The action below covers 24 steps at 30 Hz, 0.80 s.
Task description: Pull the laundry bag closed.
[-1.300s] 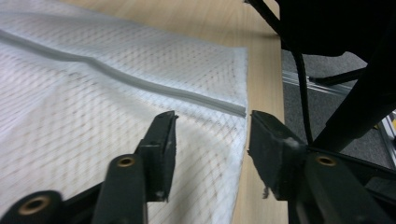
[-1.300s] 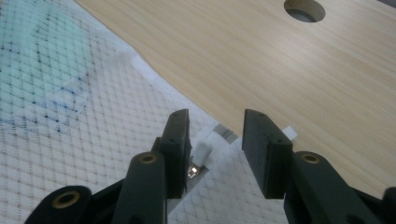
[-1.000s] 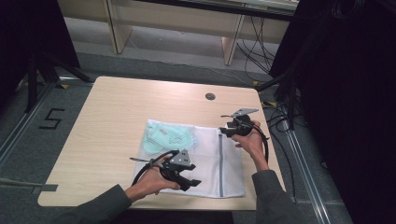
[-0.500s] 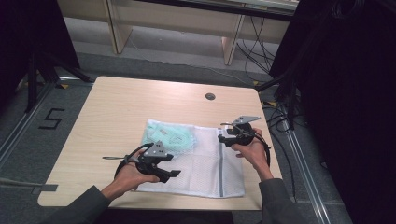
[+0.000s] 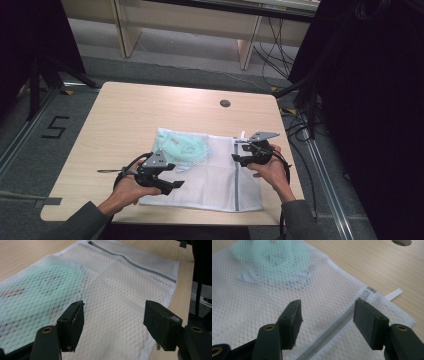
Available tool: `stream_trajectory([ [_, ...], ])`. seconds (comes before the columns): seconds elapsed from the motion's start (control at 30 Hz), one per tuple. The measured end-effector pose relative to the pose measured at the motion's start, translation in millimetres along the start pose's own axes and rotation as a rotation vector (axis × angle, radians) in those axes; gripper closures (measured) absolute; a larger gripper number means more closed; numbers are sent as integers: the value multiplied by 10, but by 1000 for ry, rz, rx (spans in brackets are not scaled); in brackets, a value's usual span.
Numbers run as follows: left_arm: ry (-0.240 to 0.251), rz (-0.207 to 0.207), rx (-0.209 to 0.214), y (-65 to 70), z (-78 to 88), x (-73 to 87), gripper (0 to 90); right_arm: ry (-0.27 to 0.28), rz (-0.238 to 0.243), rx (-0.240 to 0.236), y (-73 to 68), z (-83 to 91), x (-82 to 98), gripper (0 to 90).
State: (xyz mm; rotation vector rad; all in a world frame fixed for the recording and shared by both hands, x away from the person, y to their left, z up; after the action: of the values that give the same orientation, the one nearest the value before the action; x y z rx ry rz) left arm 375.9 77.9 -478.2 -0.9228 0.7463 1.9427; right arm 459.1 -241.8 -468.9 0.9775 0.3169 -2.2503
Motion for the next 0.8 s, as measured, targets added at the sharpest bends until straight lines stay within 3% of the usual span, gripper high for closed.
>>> stream_trajectory([
  [0.1, 1, -25, -1, -15, 33, 22, 319, 18, 13, -4, -35, 17, 44, 391],
  [0.13, -5, 8, -9, 2, 45, 33, 319, 5, 6, -14, -56, 37, 60, 391],
  [0.2, -7, -19, -4, -11, 62, 44, 316, 19, 15, -17, -79, 47, 85, 389],
  [0.23, -7, -9, -4, 0, 68, 54, 315, -4, 20, -19, -88, 71, 98, 385],
  [0.27, -13, -2, -12, 11, 81, 65, 315, 18, 21, -18, -102, 59, 113, 382],
  [0.3, -8, -3, -8, 17, 82, 74, 315, -22, 18, -26, -116, 97, 128, 381],
  [0.37, -10, -10, -15, 22, 105, 84, 310, 16, 30, -23, -141, 83, 154, 375],
  [0.57, 2, -22, -17, 24, 177, 98, 300, -18, 51, -25, -239, 162, 253, 356],
  [0.6, -3, -2, -21, 34, 195, 104, 297, -10, 54, -31, -253, 169, 272, 350],
  [0.63, -3, -10, -19, 29, 210, 104, 295, -48, 57, -37, -260, 214, 290, 350],
  [0.67, -1, -22, -25, 25, 223, 108, 295, -13, 41, -31, -283, 202, 311, 350],
  [0.7, 7, -23, -19, 24, 229, 113, 294, -18, 57, -33, -283, 222, 332, 350],
  [0.8, 1, -5, -28, 43, 254, 137, 285, -14, 49, -24, -311, 270, 392, 340],
])
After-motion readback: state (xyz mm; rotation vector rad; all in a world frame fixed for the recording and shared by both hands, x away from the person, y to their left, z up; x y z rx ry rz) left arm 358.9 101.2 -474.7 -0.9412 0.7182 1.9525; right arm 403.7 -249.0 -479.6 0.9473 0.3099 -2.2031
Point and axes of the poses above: each handheld gripper's, and its own axes: z roughly backward along the jaws, x roughly out of its underside, y roughly to its right, the point moved 3 cm from there along -z, roughly forward along the jaws, and after that the axes turned 4 degrees about x, right-handed, at the moved point
